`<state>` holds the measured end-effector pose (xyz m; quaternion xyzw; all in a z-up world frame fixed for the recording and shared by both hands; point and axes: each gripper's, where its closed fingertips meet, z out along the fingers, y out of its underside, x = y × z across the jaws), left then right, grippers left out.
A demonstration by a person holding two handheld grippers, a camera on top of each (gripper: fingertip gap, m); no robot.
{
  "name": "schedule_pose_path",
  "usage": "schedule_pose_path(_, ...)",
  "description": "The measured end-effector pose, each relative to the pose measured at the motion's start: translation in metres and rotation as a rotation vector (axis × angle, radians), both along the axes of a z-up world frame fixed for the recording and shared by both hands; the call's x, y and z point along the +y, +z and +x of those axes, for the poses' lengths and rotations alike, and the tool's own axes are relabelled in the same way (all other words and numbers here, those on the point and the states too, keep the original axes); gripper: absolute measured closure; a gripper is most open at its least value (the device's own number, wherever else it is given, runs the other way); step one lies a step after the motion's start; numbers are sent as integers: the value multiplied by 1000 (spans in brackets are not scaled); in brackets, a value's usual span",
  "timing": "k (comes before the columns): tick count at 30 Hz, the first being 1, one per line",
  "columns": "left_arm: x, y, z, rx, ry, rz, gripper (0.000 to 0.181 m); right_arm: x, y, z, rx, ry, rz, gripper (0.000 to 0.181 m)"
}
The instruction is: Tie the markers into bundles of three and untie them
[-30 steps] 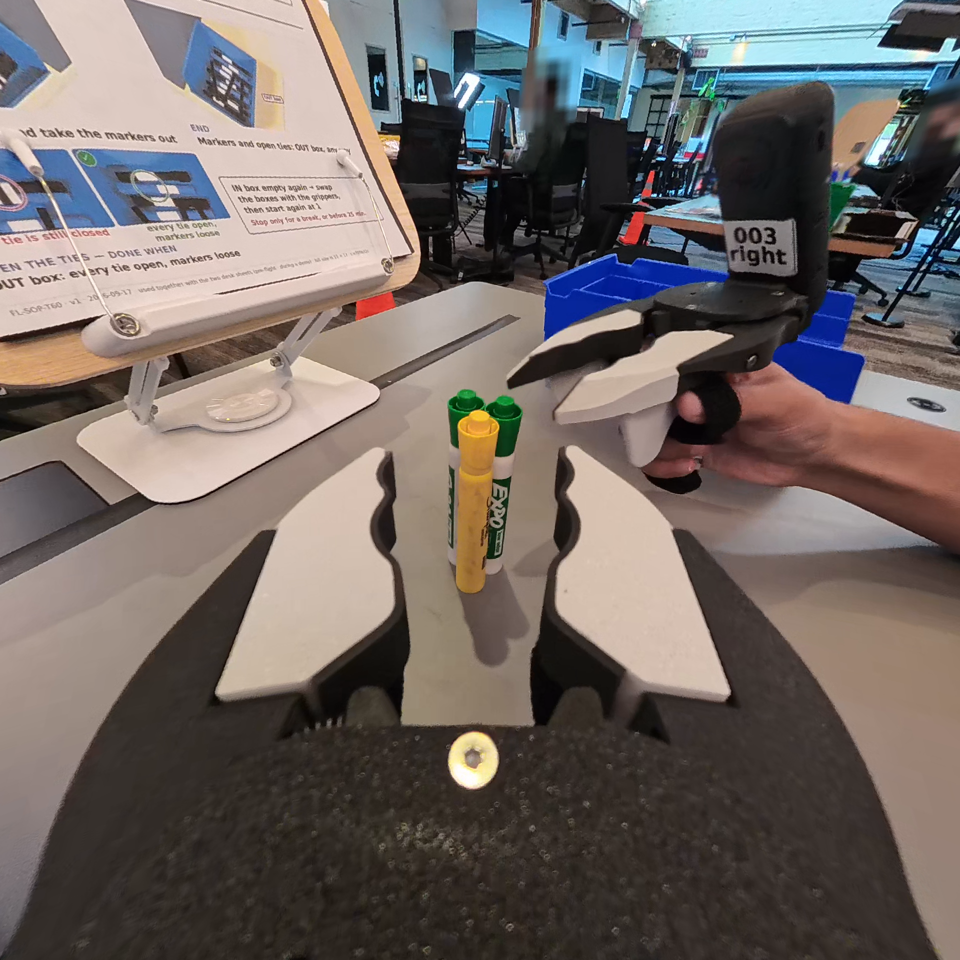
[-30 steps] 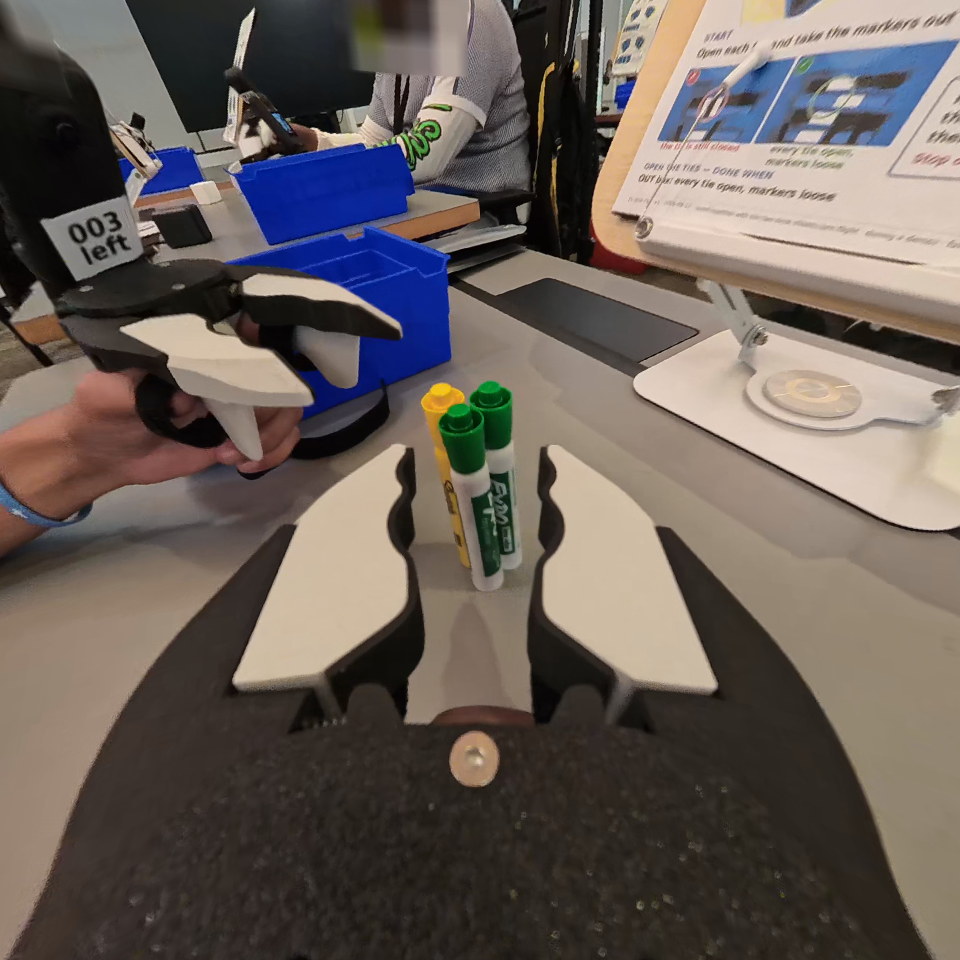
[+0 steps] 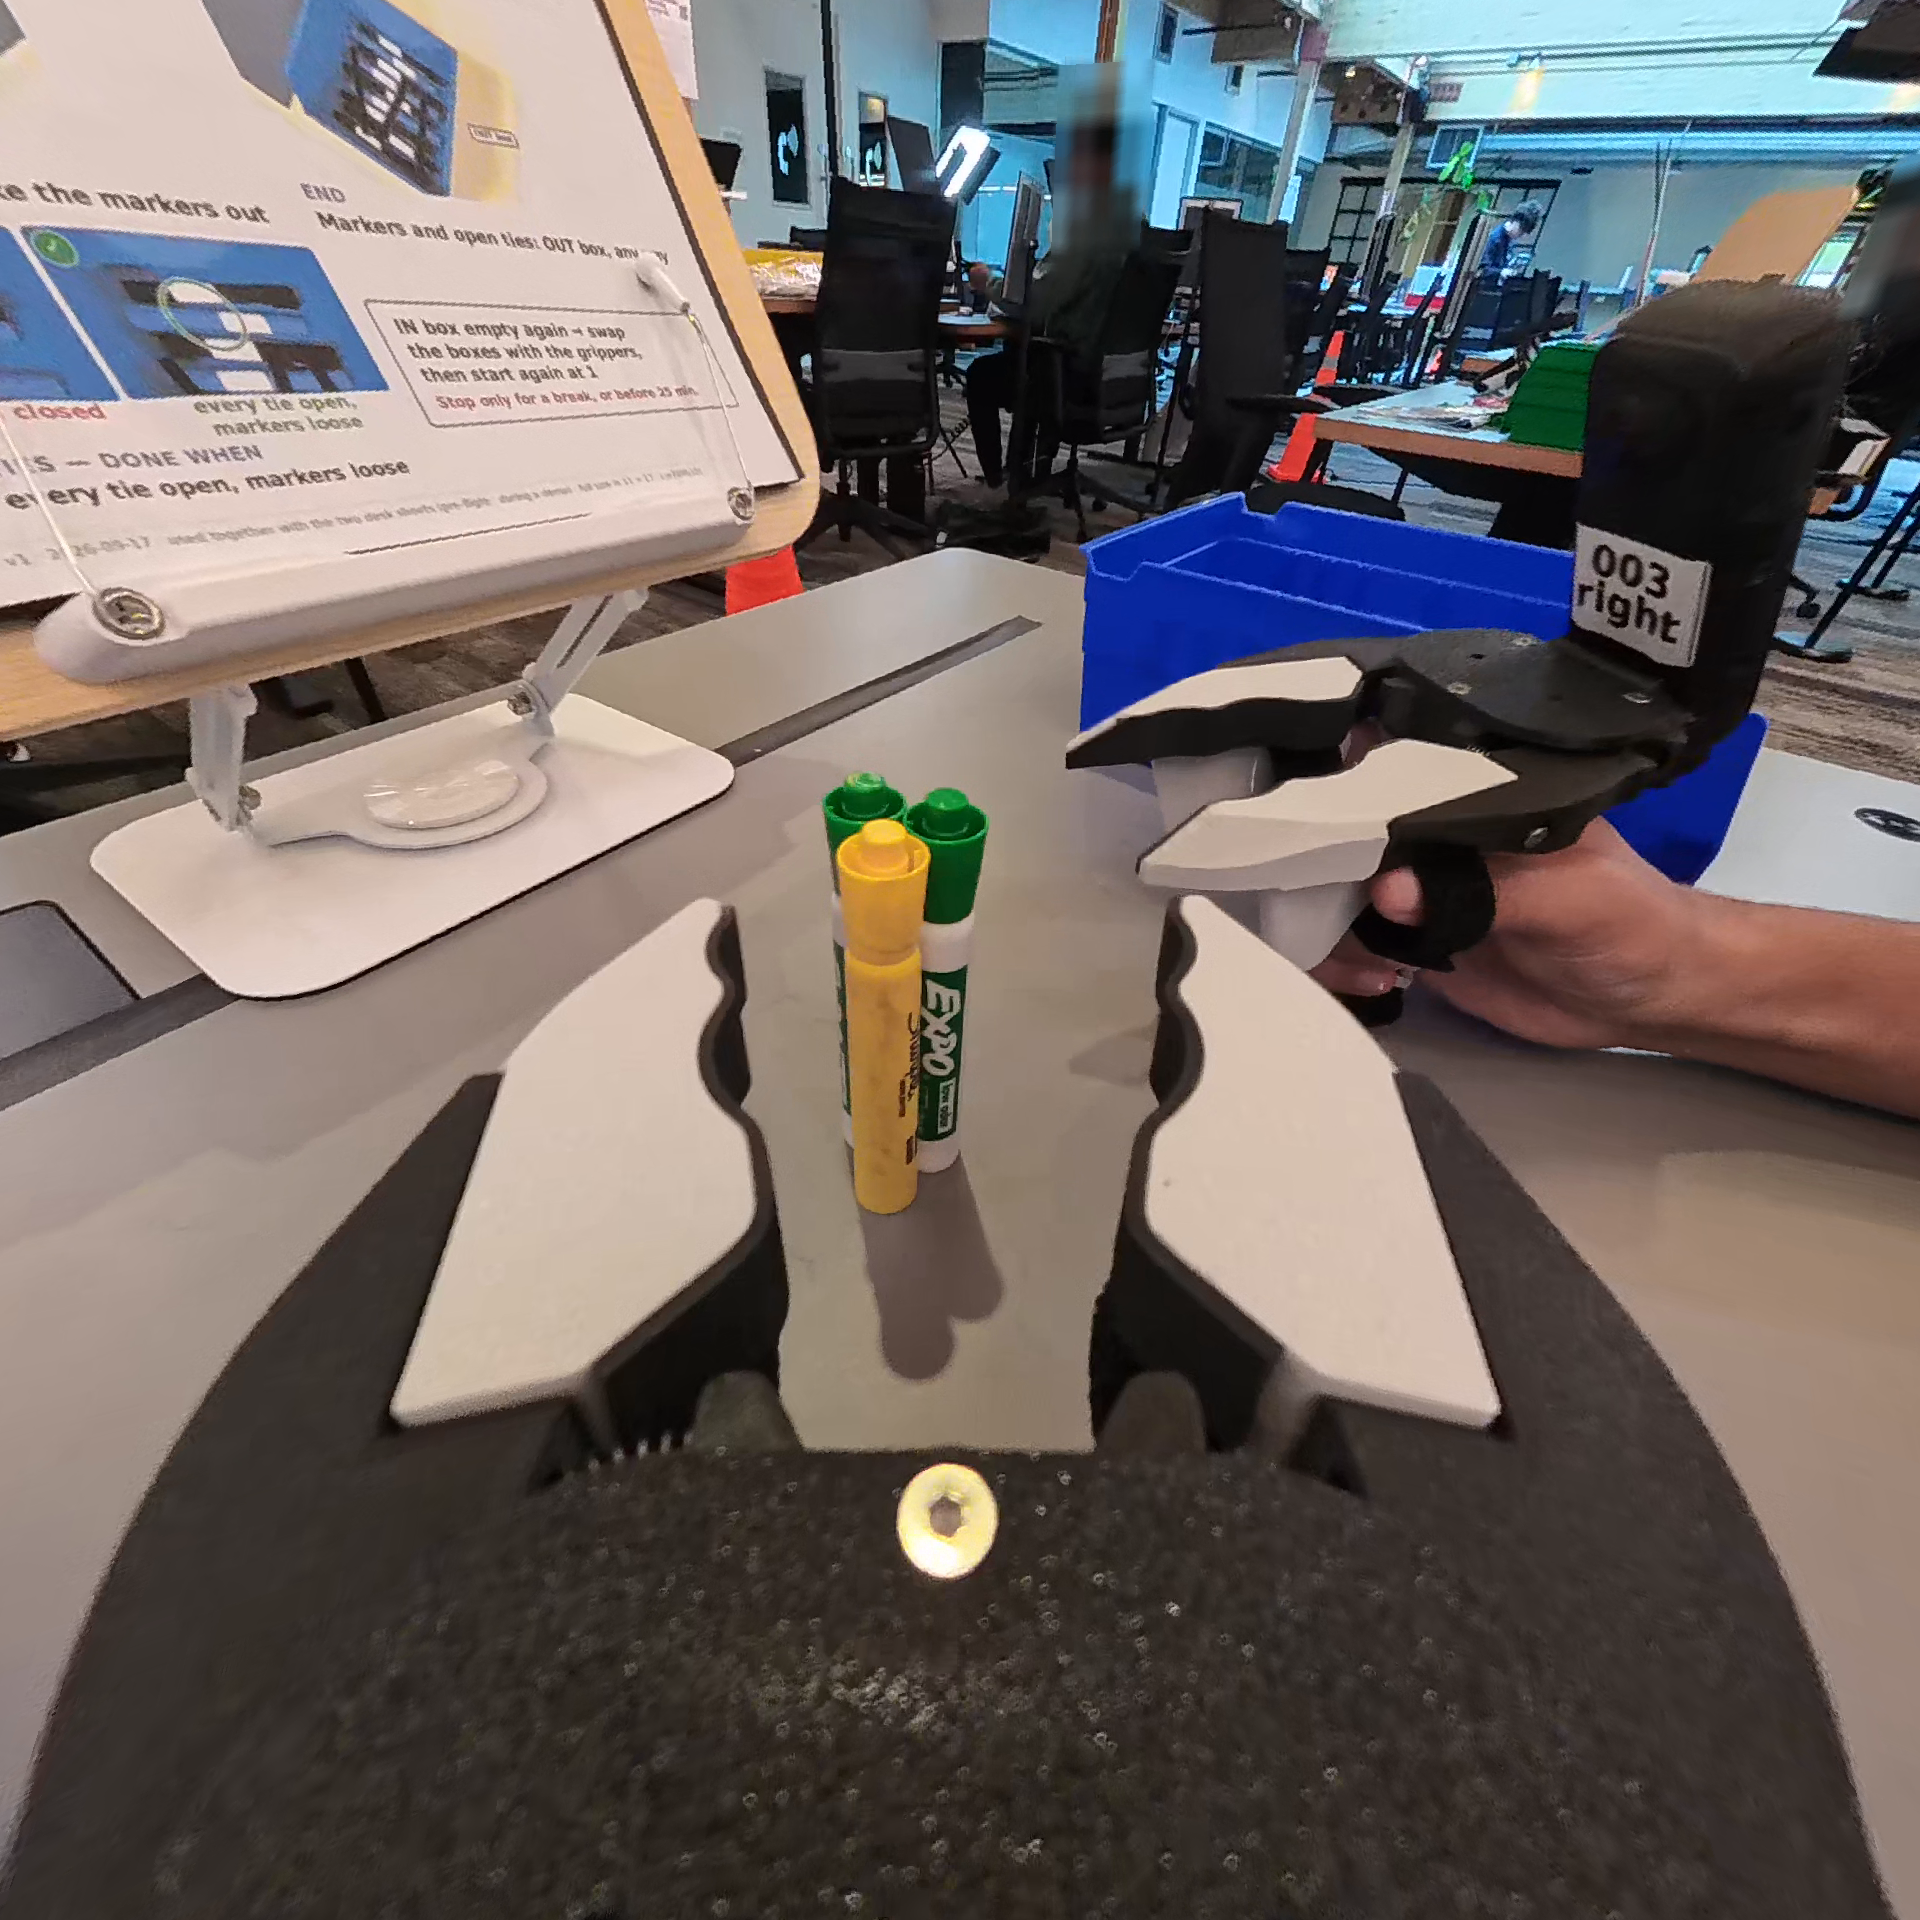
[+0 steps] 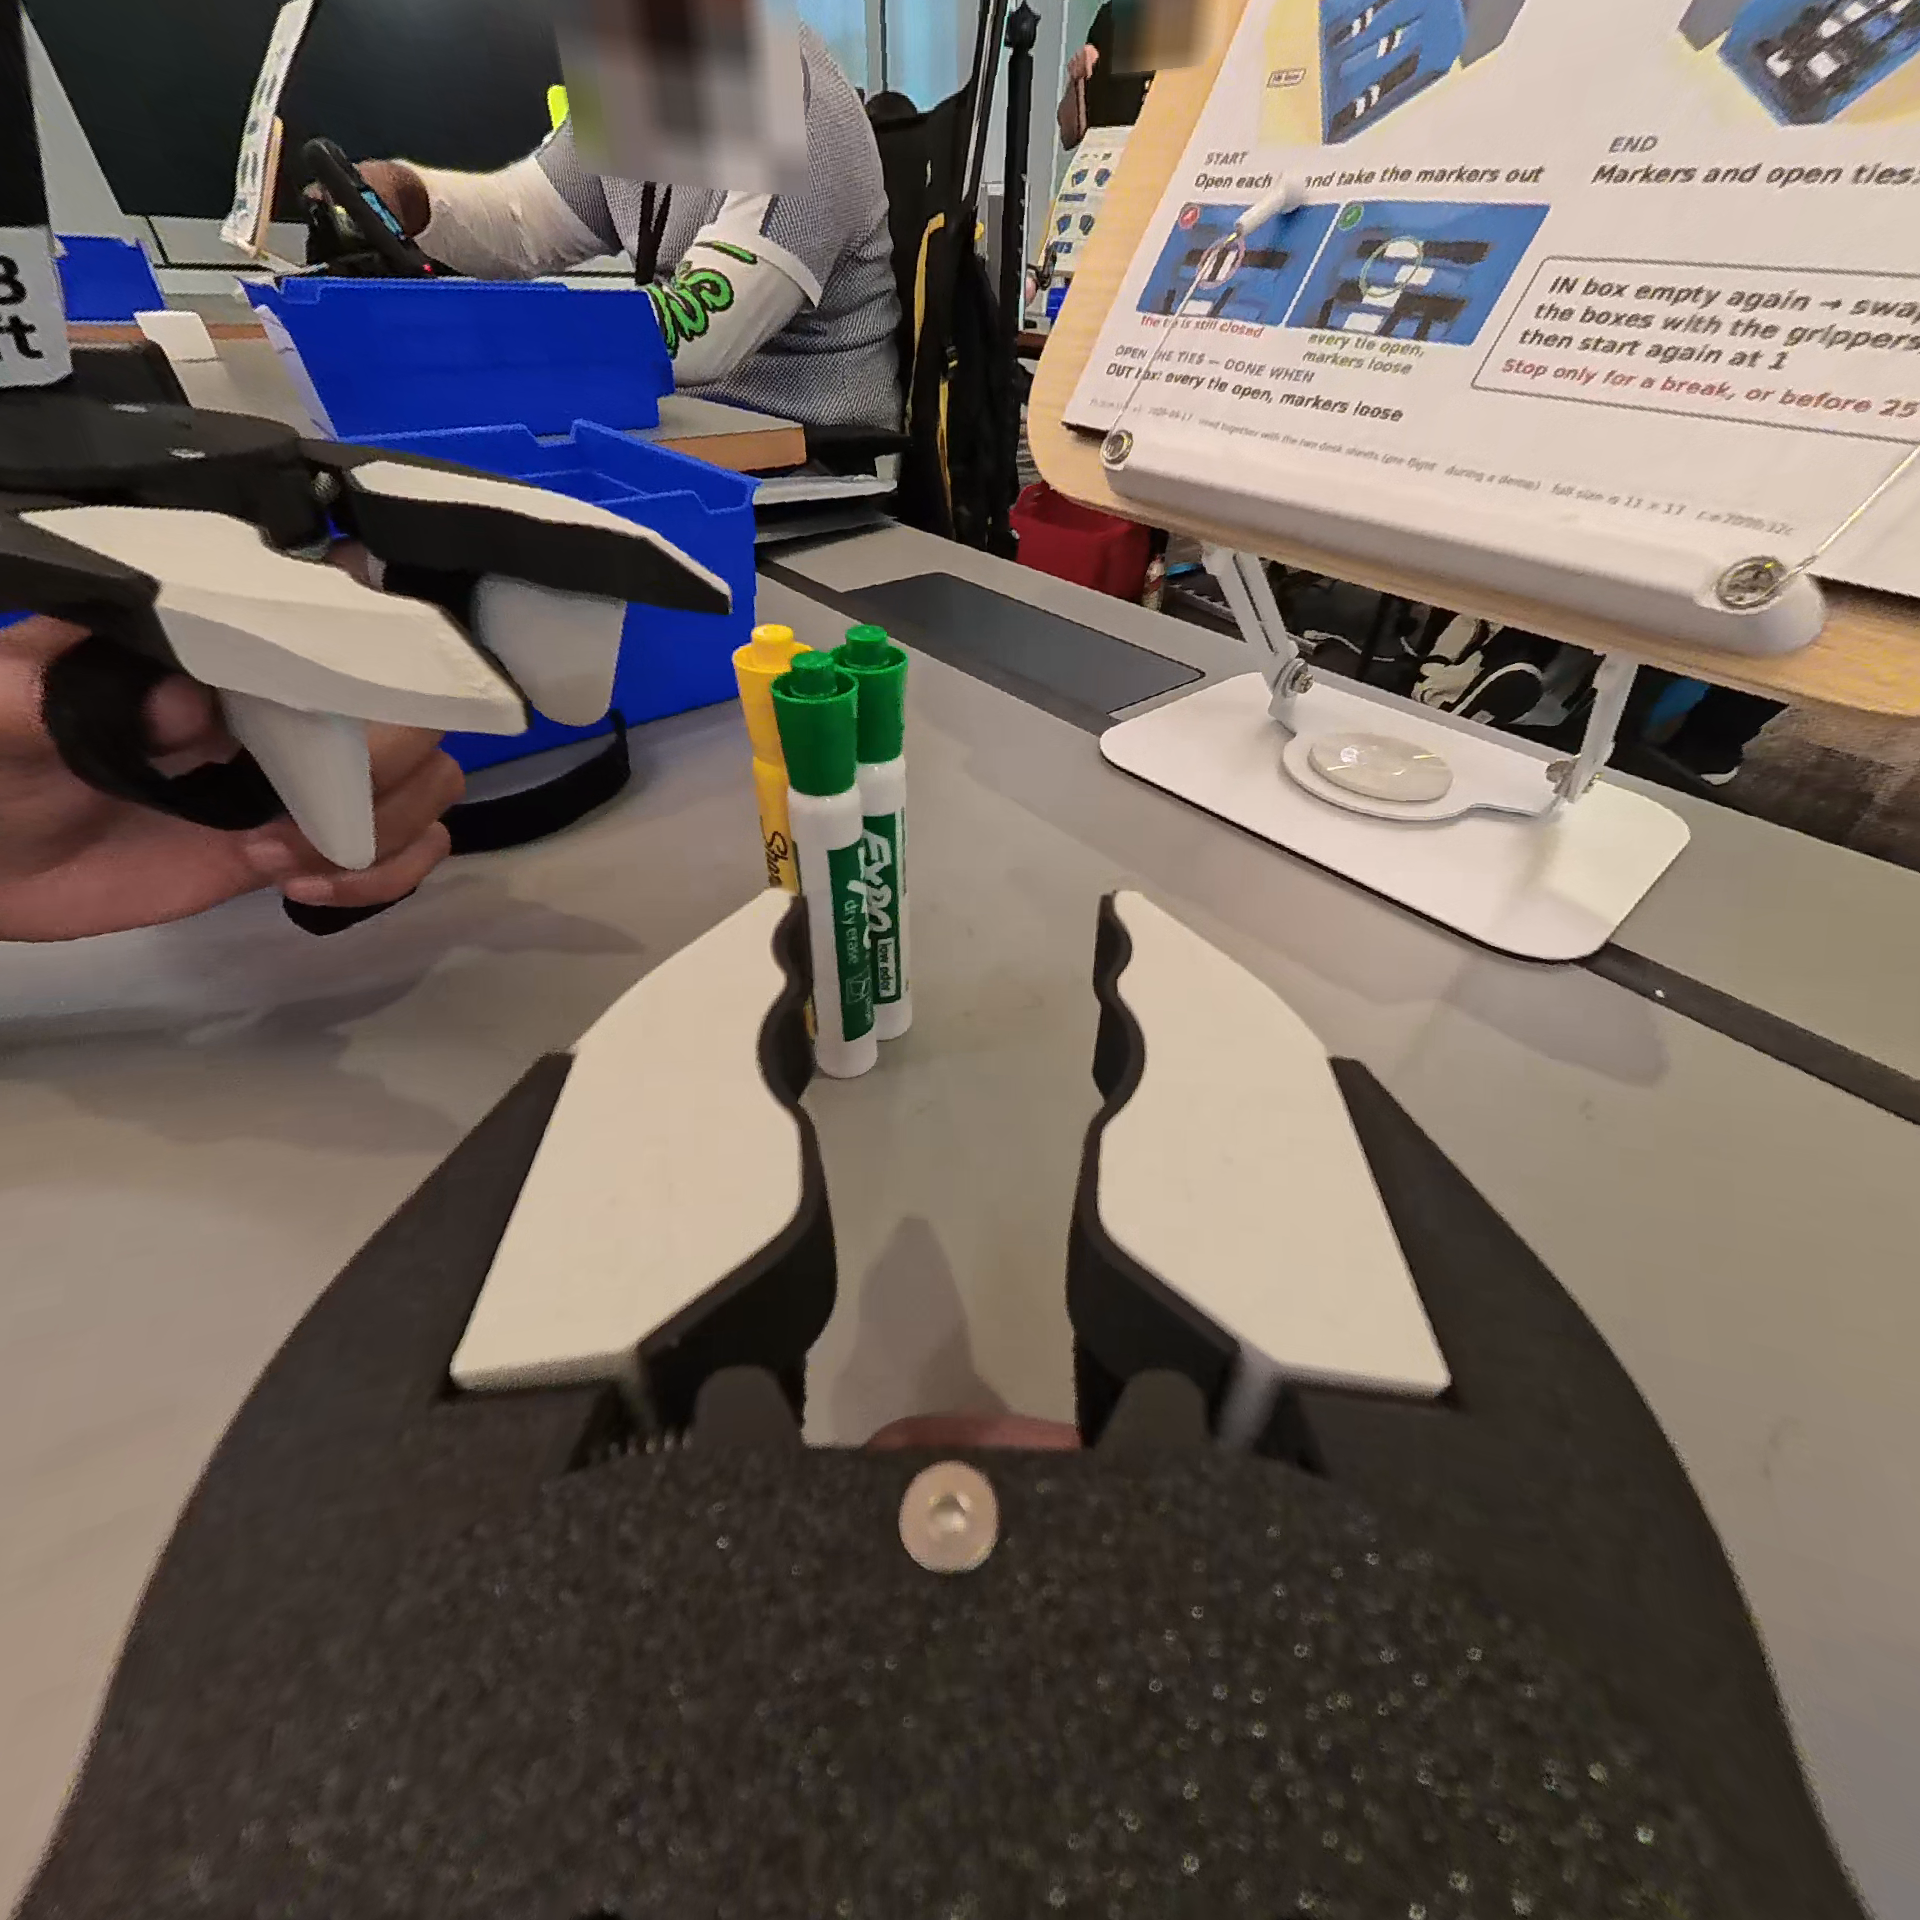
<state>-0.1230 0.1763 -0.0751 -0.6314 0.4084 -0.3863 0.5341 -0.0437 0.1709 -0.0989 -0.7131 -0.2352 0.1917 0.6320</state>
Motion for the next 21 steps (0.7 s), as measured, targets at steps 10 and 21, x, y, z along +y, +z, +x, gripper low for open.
schedule_pose_path(10, 0, -4, 1, 20, -2, -1, 106, -1, -1, -4, -16, 11, 0, 130)
schedule_pose_path(21, 0, -6, 1, 28, -6, -5, 105, 0, -3, -3, -13, 12, -11, 130)
